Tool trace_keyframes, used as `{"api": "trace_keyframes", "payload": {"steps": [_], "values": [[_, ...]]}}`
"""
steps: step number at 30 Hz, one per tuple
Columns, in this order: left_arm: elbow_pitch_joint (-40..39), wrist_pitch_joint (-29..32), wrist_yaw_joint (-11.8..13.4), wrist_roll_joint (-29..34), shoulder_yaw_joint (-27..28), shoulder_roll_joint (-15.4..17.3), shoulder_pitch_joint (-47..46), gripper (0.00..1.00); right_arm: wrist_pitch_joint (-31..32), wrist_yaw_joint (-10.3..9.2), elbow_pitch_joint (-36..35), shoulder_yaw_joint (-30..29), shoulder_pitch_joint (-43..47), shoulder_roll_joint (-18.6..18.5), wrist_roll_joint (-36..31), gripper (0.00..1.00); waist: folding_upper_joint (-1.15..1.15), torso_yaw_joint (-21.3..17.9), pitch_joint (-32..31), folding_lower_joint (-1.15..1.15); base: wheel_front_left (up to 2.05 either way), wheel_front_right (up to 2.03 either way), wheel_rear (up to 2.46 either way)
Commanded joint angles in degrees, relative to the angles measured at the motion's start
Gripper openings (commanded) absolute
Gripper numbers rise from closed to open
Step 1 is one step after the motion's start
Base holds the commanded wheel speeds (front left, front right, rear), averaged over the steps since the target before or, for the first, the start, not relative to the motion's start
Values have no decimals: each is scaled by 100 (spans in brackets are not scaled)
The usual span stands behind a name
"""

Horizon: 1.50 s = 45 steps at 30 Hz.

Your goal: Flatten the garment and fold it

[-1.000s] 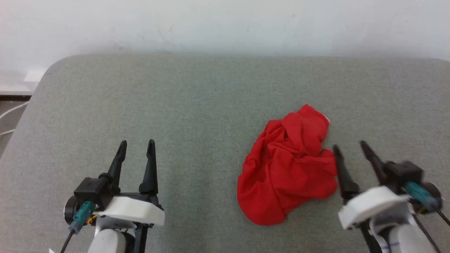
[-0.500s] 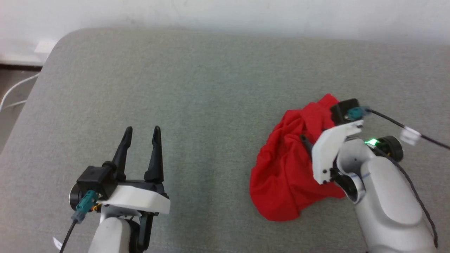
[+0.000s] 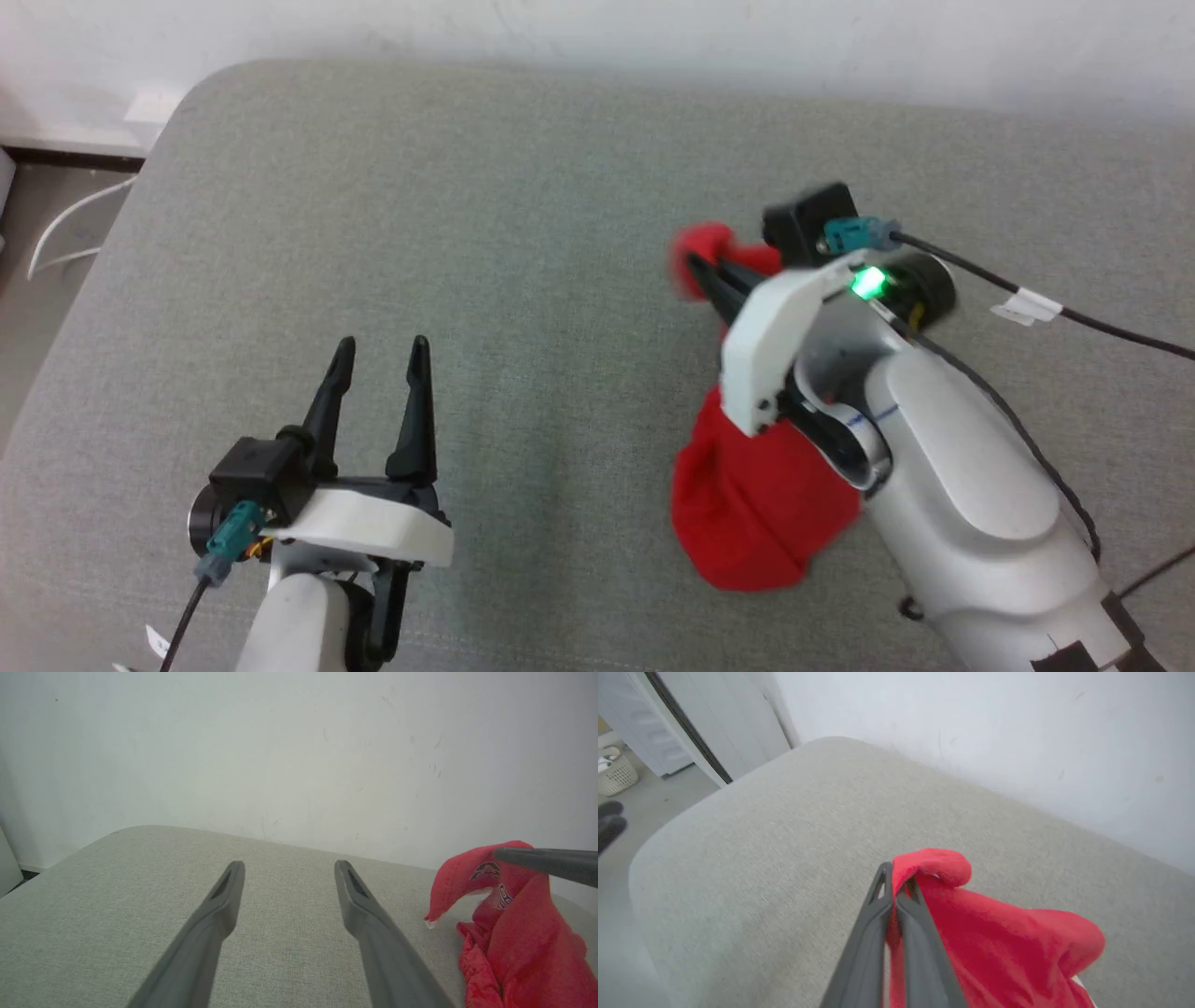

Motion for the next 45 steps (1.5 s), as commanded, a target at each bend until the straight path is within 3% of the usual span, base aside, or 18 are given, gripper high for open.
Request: {"api": "trace_keyframes", "payload": {"steps": [1, 7, 11, 12, 16, 17, 18, 24, 25, 26, 27, 28, 32, 37, 41, 45], "values": [[8, -27, -55, 61, 39, -25, -44, 100, -203, -5, -249, 167, -155, 6, 245, 0, 0, -39, -63, 0, 0, 0, 0], [6, -27, -68, 79, 79, -27, 37, 100, -840, -5, -1151, 257, -177, 6, 906, 0, 0, -98, -174, 0, 0, 0, 0], [7, -27, -73, 62, 76, -28, 112, 100, -994, -5, -1399, -606, 264, 6, 761, 0, 0, -153, -237, 0, 0, 0, 0], [8, -27, -80, 61, 68, -28, 136, 100, -882, -5, -1265, -1165, 582, 6, 456, 0, 0, -181, -246, 0, 0, 0, 0], [33, -27, -101, 59, 43, -28, 124, 100, -713, -5, -761, -2260, 1175, 6, -99, 0, 0, -235, -214, 0, 0, 0, 0], [33, -27, -101, 59, 43, -28, 124, 100, -713, -5, -761, -2260, 1175, 6, -99, 0, 0, -235, -214, 0, 0, 0, 0], [37, -27, -109, 58, 24, -28, 102, 100, -709, -5, -422, -2786, 1383, 6, -235, 0, 0, -261, -182, 0, 0, 0, 0], [81, -27, -135, 68, -37, -29, 30, 100, -871, -5, 386, -3832, 1612, 6, -489, 0, 0, -316, -110, 0, 0, 0, 0], [85, -27, -137, 68, -38, -29, 13, 100, -911, -5, 498, -3974, 1627, 6, -573, 32, 0, -326, -97, 0, 0, 0, 0], [90, -27, -139, 69, -39, -29, -2, 100, -975, -5, 575, -4103, 1637, 6, -662, 85, 0, -336, -88, 0, 0, 0, 0], [96, -27, -141, 69, -40, -29, -14, 100, -1029, -5, 630, -4214, 1660, 6, -766, 100, 0, -347, -82, 0, 0, 0, 0], [101, -27, -142, 68, -43, -29, -23, 100, -1078, -5, 637, -4287, 1704, 6, -933, 100, 0, -356, -81, 0, 0, 0, 0], [114, -27, -141, 52, -58, -29, -29, 100, -1284, -5, 233, -4163, 2025, 6, -1583, 100, 0, -371, -101, 0, 0, 0, 0], [104, -27, -138, 37, -45, -29, -5, 100, -1435, -5, -1100, -3222, 2840, 6, -1780, 100, 0, -371, -158, 0, 0, 0, 0], [45, -27, -130, 40, -1, -29, 11, 100, -933, -5, -2087, -2313, 3602, -34, -1844, 100, 0, -411, -128, 0, 0, 0, 0], [-35, -27, -119, 32, 38, -29, -55, 100, -426, -5, -2294, -1665, 3910, -249, -1854, 100, 0, -457, 2, 0, 0, 0, 0]]}}
